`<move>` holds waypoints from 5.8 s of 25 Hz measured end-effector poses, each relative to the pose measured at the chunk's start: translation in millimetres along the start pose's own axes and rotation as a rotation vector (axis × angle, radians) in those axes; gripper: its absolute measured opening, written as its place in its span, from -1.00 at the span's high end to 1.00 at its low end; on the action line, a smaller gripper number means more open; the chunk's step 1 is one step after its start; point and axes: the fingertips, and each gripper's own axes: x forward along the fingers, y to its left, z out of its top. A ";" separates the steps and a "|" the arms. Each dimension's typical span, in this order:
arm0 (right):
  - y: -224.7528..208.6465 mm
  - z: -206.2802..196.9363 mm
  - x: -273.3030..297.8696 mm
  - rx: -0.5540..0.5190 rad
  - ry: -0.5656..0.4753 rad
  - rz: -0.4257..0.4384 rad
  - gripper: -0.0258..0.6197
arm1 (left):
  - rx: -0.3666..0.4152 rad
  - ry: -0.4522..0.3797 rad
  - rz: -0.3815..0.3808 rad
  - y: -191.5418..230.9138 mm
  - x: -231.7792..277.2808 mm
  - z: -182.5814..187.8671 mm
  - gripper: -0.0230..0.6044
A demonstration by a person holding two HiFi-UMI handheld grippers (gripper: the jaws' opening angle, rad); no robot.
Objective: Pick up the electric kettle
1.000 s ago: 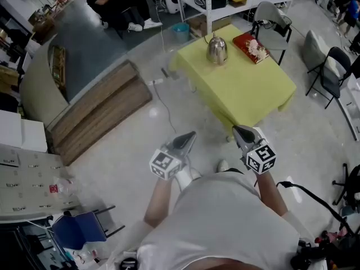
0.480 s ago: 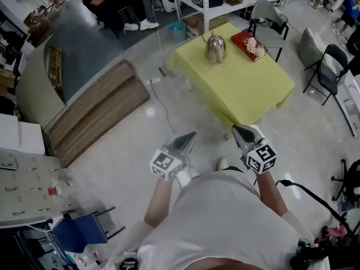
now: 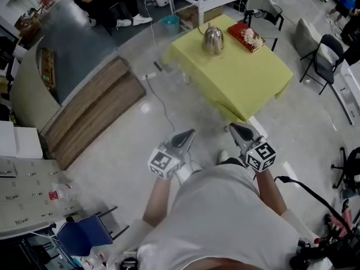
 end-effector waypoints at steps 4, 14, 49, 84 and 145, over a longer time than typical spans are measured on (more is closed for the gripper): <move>9.6 -12.0 2.2 0.030 -0.012 -0.006 0.91 | 0.003 0.000 -0.019 1.8 -8.0 -11.5 0.92; 15.6 -11.0 6.8 0.073 -0.021 0.011 0.84 | -0.015 0.037 -0.035 5.8 -13.9 -13.8 0.92; -159.2 36.2 160.7 0.077 0.038 0.104 0.90 | -0.060 0.074 0.095 167.2 98.7 17.6 0.92; -337.1 60.1 202.1 0.151 0.016 -0.146 0.91 | -0.017 0.135 -0.129 289.7 310.0 57.0 0.92; -367.2 17.7 216.9 0.483 0.011 -0.919 0.91 | 0.242 0.370 -0.551 348.4 565.0 -116.1 0.54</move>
